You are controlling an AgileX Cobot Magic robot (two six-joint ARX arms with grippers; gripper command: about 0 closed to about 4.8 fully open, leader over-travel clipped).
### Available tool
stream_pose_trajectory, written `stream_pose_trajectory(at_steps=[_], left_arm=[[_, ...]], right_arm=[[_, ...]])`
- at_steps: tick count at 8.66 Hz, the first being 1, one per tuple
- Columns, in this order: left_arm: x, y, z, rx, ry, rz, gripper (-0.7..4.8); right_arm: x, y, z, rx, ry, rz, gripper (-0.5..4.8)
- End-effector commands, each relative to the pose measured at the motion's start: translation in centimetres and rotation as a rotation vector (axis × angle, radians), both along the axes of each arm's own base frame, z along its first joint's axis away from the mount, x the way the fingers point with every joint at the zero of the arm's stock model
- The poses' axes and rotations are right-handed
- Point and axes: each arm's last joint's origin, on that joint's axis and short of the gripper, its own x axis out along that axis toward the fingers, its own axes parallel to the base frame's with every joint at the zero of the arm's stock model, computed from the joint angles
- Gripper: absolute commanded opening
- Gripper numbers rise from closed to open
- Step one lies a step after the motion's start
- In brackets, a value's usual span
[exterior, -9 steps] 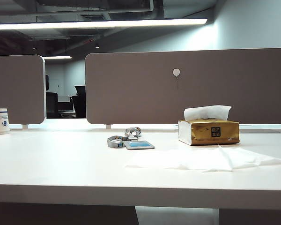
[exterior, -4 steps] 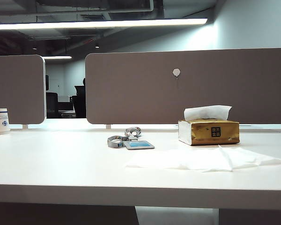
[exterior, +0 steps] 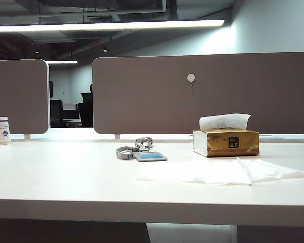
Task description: Pull out a tissue from the tissue box and use it to cover the ID card on the tabletop.
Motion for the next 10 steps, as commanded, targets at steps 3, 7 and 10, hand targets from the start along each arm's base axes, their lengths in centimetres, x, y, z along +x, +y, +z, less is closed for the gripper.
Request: stream_pose_trajectory(at_steps=[3,7,10], left_arm=[[-0.1,-0.1,0.2,0.001,-0.01,-0.032,-0.06],[-0.1,-0.1,0.2,0.006,-0.009,-0.059,-0.05],[-0.1,-0.1,0.2,0.006,-0.009,-0.059,-0.05]], right_arm=[[-1.0,0.0,3.5,-0.006,-0.075,0.0,-0.05],[2.6,0.6,13.5,-0.032,0.102,0.212,0.56],[7.9,0.5,15.0,-0.031,0.221,0.231,1.76]])
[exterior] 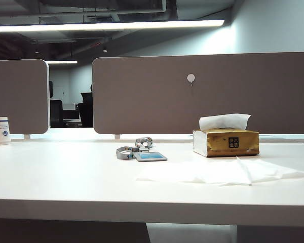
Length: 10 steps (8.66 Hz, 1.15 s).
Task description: Pull out a tissue from the tissue box and use it to cover the ID card on the tabletop.
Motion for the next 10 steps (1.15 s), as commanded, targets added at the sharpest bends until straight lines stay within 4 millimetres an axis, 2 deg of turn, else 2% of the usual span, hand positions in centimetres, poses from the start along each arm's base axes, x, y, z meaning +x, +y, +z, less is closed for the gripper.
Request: stream_pose_trajectory(at_steps=[1,3,5,7,9,10], left_arm=[[0.0,0.0,0.2,-0.001,-0.011,-0.007,-0.05],[0.0,0.0,0.2,-0.001,-0.011,-0.007,-0.05],[0.0,0.0,0.2,-0.002,-0.01,-0.007,-0.05],[0.0,0.0,0.2,-0.002,-0.01,-0.007,-0.05],[0.0,0.0,0.2,-0.002,-0.01,-0.003,-0.05],[0.0,0.0,0.2,-0.002,-0.01,-0.003,-0.05]], right_arm=[[7.4,0.4,0.9,-0.055,0.114,0.073,1.81],[10.1,1.2,0.2,-0.113,0.133,0.112,1.81],[15.1,2.8,-1.4,-0.173,0.201,0.172,2.26],[16.9,3.4,-2.9,-0.268,0.228,0.2,2.69],[18.1,3.6,-4.8,-0.357,0.257,0.222,2.76],[18.9,3.7,-6.1,-0.478,0.243,0.249,2.76]])
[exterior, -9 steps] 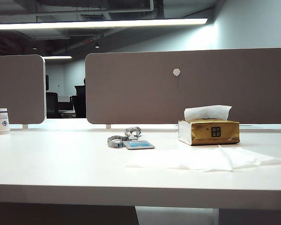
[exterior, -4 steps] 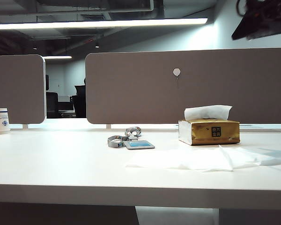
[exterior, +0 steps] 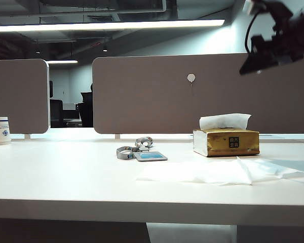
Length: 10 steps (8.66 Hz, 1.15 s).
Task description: Pull out a tissue from the tissue box and use it to cover the ID card on the tabletop.
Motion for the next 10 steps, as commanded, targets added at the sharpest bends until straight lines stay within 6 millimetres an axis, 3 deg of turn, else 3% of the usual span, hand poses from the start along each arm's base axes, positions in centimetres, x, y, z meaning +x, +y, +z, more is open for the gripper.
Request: stream_pose_trajectory(at_steps=[1,3,4,5,6,10], left_arm=[[0.0,0.0,0.2,-0.002,-0.01,-0.003,-0.05],[0.0,0.0,0.2,-0.002,-0.011,-0.003,-0.05],[0.0,0.0,0.2,-0.002,-0.011,-0.003,-0.05],[0.0,0.0,0.2,-0.002,-0.011,-0.003,-0.05],[0.0,0.0,0.2,-0.002,-0.011,-0.003,-0.05],[0.0,0.0,0.2,-0.003,-0.011,0.001,-0.05]], right_arm=[[1.8,0.8,-2.3,-0.257,-0.108,0.116,2.77],[3.7,1.1,-2.5,-0.251,-0.284,0.096,2.84],[5.0,1.2,-4.7,-0.254,-0.249,0.102,2.84],[5.4,1.3,-5.0,-0.267,-0.247,0.107,2.84],[9.2,1.8,-4.2,-0.281,-0.265,0.111,2.84],[10.1,1.8,-6.3,-0.299,-0.205,0.113,2.84]])
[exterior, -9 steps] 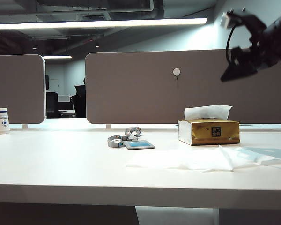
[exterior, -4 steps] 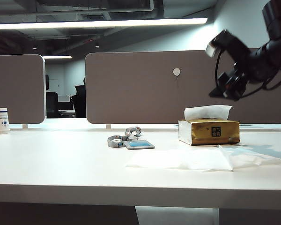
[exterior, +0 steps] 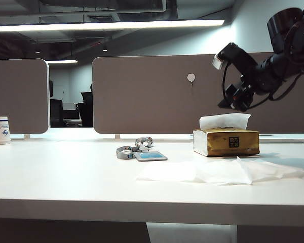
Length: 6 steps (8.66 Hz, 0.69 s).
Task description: Pull out a tissue from the tissue box and use it to cover the ID card on the tabletop.
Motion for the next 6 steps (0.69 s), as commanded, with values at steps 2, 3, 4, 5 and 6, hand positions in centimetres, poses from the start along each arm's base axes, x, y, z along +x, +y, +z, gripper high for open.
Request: stream_pose_trajectory(at_steps=[2,3,4,5,6], left_arm=[[0.0,0.0,0.2,-0.002,-0.011,-0.001,-0.05],[0.0,0.0,0.2,-0.002,-0.011,0.0,-0.05],[0.0,0.0,0.2,-0.002,-0.011,0.0,-0.05],[0.0,0.0,0.2,-0.003,-0.011,0.002,-0.05],[0.0,0.0,0.2,-0.003,-0.011,0.003,-0.05]], right_arm=[[1.3,0.1,-2.3,-0.021,0.039,-0.014,2.83],[2.7,0.2,-2.5,-0.022,0.027,-0.027,2.83],[3.2,0.2,-2.3,-0.025,0.018,-0.04,2.73],[3.4,0.2,-2.2,-0.03,0.012,-0.057,2.69],[3.5,0.1,-2.2,-0.03,0.011,-0.06,2.53]])
